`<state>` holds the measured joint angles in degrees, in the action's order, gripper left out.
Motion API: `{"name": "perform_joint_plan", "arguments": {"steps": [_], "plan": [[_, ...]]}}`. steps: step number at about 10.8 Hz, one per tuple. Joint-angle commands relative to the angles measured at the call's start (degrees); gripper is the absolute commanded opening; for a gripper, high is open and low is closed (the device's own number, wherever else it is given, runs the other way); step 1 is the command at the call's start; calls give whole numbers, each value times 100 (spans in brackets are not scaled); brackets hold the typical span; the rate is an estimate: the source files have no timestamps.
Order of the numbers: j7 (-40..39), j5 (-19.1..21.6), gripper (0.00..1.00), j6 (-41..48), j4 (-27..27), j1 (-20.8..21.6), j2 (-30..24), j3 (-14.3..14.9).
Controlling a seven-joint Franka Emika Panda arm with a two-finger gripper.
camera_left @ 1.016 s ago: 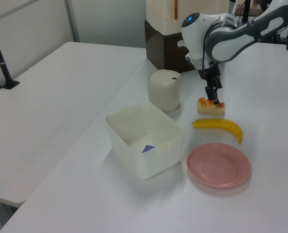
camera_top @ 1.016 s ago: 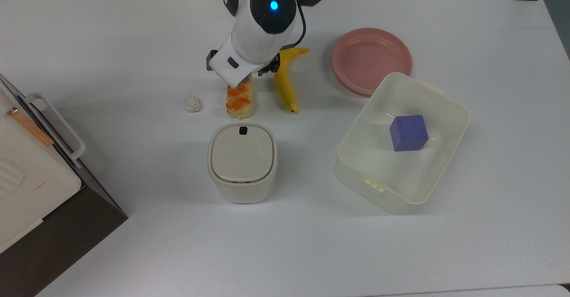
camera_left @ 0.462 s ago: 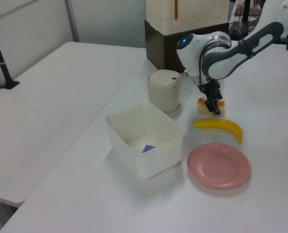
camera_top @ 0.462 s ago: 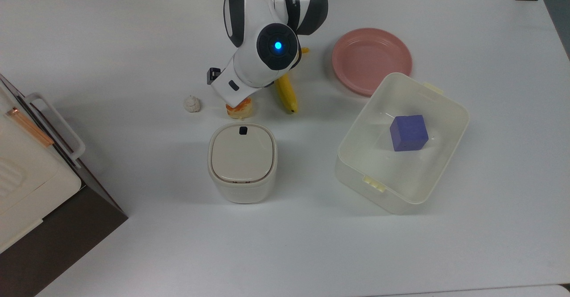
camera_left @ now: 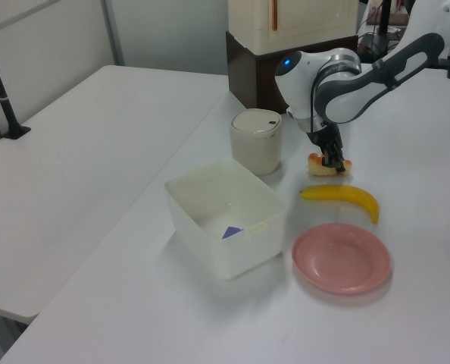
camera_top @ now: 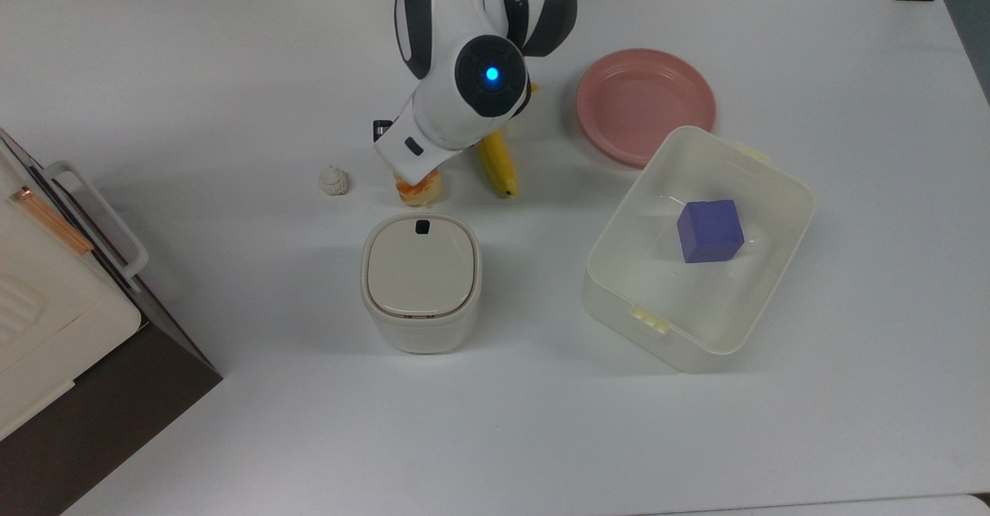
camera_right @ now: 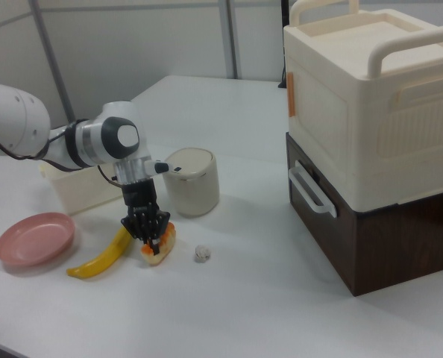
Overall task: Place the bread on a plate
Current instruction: 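Lift the bread roll and carry it over the pink plate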
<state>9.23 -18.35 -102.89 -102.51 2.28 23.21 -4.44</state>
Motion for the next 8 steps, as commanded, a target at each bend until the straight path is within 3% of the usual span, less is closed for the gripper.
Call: {"name": "perform_joint_plan", "arguments": {"steps": [1,5,6,8], "plan": [[140,7,0,882,82,-35,-719,-590],[717,7,0,1587,240,105,-915,-1864],[1190,-36,0,1570,249,227,-819,-2076],[1702,-11,0,1562,302,631,-565,-2183]]}}
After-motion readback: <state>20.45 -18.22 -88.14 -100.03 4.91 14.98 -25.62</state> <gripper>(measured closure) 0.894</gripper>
